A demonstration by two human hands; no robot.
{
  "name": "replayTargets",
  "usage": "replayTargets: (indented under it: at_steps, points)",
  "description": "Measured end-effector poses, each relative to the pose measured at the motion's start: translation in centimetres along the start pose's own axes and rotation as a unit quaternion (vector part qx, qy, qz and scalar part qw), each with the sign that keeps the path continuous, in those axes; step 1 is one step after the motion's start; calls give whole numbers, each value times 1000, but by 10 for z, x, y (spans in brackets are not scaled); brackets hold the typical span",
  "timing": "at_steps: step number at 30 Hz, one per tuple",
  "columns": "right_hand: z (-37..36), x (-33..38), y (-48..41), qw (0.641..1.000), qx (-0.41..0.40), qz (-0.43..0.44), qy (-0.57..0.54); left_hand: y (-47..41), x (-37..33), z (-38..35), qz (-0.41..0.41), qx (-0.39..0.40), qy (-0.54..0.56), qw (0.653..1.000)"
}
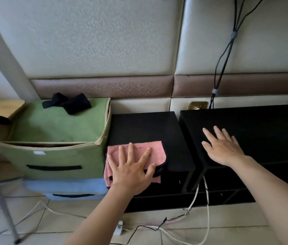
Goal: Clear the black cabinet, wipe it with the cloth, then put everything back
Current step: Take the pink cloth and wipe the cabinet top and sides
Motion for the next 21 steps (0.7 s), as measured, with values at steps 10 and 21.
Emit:
replayTargets:
  at_steps: [10,21]
  points:
    - [-17,-12,-21,1000,3,2,-5,-48,14,7,7,48,-13,999]
    - [-27,-16,-28,1000,-16,-2,22,-140,25,20,25,39,-29,998]
Point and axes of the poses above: each hand's wrist, its own y-axis away from the middle knuckle, its own z-axis out of the back of the hand, x = y × z, the point moved 5 cm from there along -y, towards the middle knuckle, and after that the axes turned 2 degrees about y, right-handed, at the moved point
